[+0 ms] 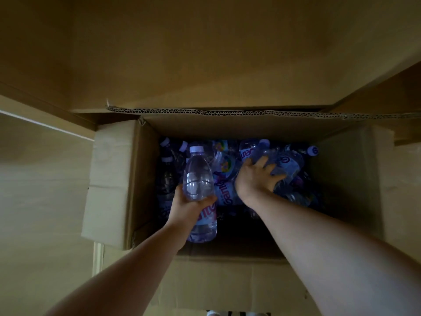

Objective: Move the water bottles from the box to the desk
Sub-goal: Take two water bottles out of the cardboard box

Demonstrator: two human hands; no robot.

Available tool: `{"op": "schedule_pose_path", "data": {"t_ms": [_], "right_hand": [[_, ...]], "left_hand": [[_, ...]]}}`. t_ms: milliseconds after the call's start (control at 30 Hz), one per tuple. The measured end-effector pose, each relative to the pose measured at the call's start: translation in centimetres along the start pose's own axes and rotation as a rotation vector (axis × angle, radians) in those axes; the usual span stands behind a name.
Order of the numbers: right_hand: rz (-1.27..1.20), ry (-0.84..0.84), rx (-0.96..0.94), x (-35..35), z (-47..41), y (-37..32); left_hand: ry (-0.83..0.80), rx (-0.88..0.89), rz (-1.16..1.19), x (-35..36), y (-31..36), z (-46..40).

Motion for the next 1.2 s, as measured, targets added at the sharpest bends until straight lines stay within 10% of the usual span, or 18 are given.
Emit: {"op": "schedule_pose_path", "data": {"t_ms": [600,900,1200], "right_hand": [[-0.605,-0.044,0.684,1.0,-4.8,0.6],[-1.41,-0.535,0.5,-0.2,-0.3,4.4],[-1.472,-0.945,0.337,-3.5,6.5,5.5]], "left_hand": [[-0.037,-0.053,0.014,0.8,0.3,-2.2],[-0.105,-0.208,0.055,0.6,2.2,-0.6],[-0.111,-0.168,0.194,1.0,2.7,4.3]]}}
Point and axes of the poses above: each hand's wrist, its own z-axis away from the middle knuckle, its own x-axis out of the palm, y = z × x, the point moved 3 cm from there along -z, towards the middle knuckle, and after that the axes turned 11 degrees about y, right-handed, at the moved point
